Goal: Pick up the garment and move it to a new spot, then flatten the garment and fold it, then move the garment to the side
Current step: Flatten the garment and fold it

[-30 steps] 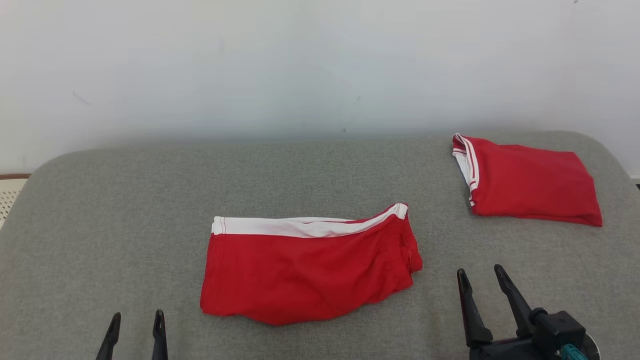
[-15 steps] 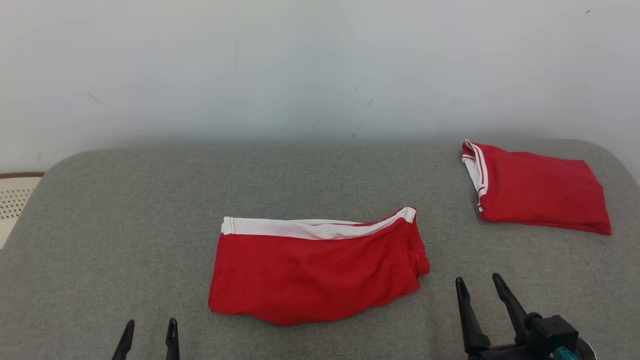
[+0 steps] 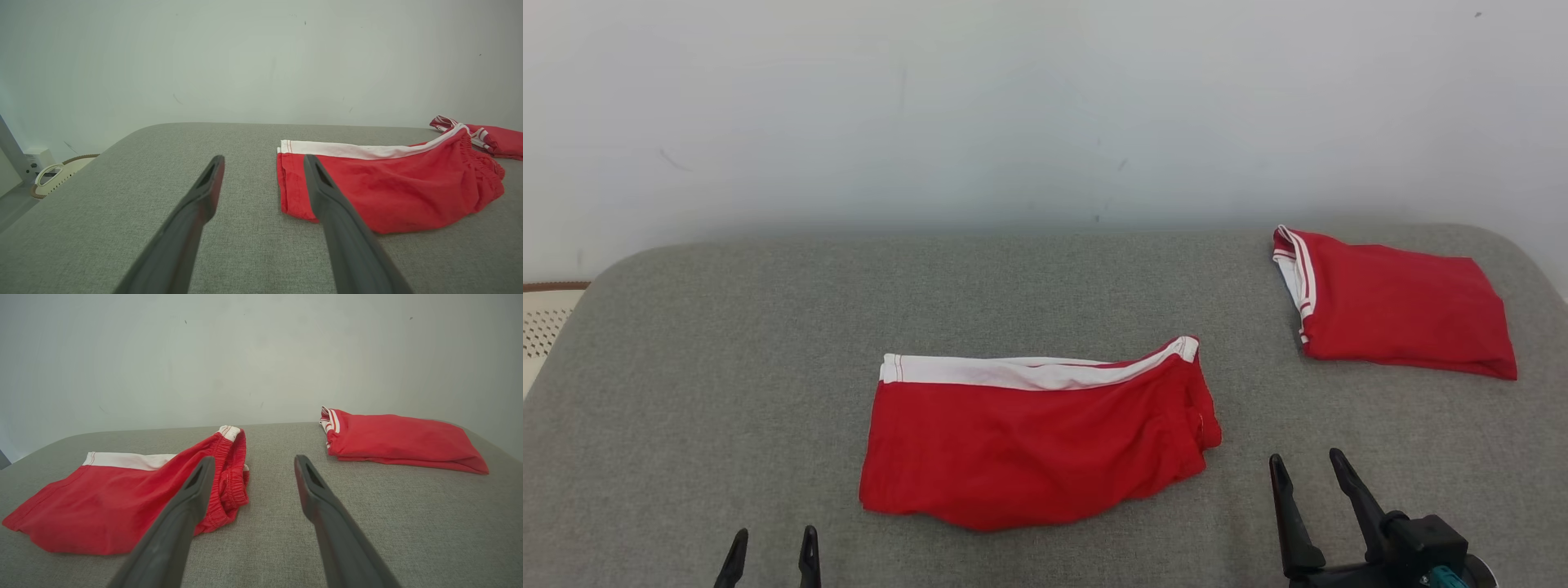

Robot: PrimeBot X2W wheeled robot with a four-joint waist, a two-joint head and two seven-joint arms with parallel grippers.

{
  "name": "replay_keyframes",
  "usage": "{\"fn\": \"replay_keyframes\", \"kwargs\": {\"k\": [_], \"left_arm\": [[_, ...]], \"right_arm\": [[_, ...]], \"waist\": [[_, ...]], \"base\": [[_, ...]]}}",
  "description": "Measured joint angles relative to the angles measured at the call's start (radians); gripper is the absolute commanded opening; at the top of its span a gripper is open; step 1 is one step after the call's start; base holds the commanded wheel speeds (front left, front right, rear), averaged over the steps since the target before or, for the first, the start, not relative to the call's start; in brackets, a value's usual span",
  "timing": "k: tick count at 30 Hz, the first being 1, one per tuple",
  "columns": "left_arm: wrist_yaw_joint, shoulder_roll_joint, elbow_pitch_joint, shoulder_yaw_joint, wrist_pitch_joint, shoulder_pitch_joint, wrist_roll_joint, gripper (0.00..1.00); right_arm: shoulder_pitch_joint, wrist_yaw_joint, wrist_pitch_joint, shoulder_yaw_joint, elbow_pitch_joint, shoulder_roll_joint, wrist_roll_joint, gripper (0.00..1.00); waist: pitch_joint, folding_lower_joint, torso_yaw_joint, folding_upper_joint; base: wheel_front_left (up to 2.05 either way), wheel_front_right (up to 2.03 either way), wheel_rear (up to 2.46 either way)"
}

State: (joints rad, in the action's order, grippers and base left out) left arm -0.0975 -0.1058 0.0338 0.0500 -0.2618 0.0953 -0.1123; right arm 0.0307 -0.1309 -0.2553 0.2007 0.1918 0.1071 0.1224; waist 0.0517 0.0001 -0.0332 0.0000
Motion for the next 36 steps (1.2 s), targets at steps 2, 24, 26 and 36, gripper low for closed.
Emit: {"fn": "replay_keyframes", "kwargs": {"k": [2,24,26,36], "left_arm": [[0.000,0.001,-0.001,-0.001,0.000,0.000,0.000,1.00],[0.017,0.016,-0.020,0.020,0.000,-0.020,0.011,1.00],[0.018,0.018,-0.027,0.027,0.000,-0.020,0.018,1.00],[0.040,0.025,-0.063,0.058,0.000,-0.049,0.018,1.00]], "right_arm": [[0.000,0.000,0.000,0.000,0.002,0.000,0.000,1.00],[0.204,0.000,0.042,0.055,0.128,0.020,-0.022,1.00],[0.252,0.000,0.054,0.057,0.191,0.018,-0.022,1.00],[0.452,0.000,0.069,0.010,0.586,0.003,-0.011,1.00]], "waist": [[0.000,0.0000,-0.001,0.0000],[-0.020,0.0000,0.016,0.0001],[-0.024,0.0000,0.028,0.0001],[-0.043,0.0000,0.103,0.0001]], "base": [[0.00,0.00,0.00],[0.00,0.00,0.00],[0.00,0.00,0.00],[0.00,0.00,0.00]]}}
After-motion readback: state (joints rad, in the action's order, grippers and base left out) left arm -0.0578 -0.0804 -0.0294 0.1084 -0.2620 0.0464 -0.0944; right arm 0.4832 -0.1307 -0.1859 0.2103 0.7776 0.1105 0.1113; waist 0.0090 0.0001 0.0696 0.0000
